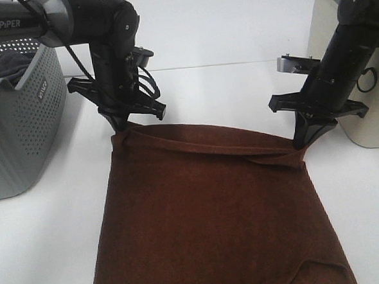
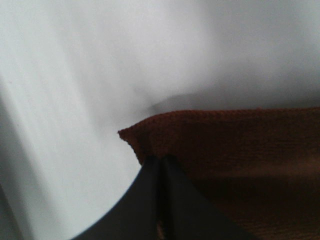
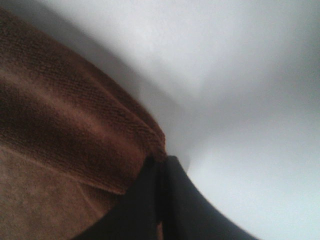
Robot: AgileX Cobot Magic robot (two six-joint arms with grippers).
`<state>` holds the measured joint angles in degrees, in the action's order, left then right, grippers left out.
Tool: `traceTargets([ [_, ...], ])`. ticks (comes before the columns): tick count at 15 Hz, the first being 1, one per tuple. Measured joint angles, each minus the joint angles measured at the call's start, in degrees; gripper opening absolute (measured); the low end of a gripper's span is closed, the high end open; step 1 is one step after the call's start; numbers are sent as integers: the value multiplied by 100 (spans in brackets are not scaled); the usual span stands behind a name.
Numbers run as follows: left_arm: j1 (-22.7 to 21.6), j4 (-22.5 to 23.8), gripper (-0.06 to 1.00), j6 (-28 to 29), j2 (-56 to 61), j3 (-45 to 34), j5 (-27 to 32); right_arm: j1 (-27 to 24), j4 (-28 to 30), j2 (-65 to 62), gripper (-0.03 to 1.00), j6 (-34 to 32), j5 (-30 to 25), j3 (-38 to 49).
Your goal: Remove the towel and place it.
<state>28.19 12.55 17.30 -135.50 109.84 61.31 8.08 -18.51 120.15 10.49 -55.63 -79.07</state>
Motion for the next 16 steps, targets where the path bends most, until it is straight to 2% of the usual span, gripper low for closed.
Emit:
traceTargets([
  [3, 246, 0, 0, -52, 178, -332, 206, 0, -34, -630, 0, 0, 132, 739],
  [7, 384, -23, 0, -17, 951, -1358, 160, 0, -74, -1152, 0, 0, 298, 1811],
  [10, 447, -241, 0, 86, 1536, -2309, -155, 0, -212, -1490, 0, 0, 372, 2389],
  [13, 768, -344, 0, 286, 1954, -3363, -516, 6, -292, -1621, 0, 0, 390, 2911],
  [14, 877, -350, 0, 350, 2023, -3650, -619, 57, -321, -1621, 0, 0, 453, 3071],
  [16, 1175, -344, 0, 498, 2045, -4057, -791, 693, -327, -1627, 0, 0, 693, 3375],
])
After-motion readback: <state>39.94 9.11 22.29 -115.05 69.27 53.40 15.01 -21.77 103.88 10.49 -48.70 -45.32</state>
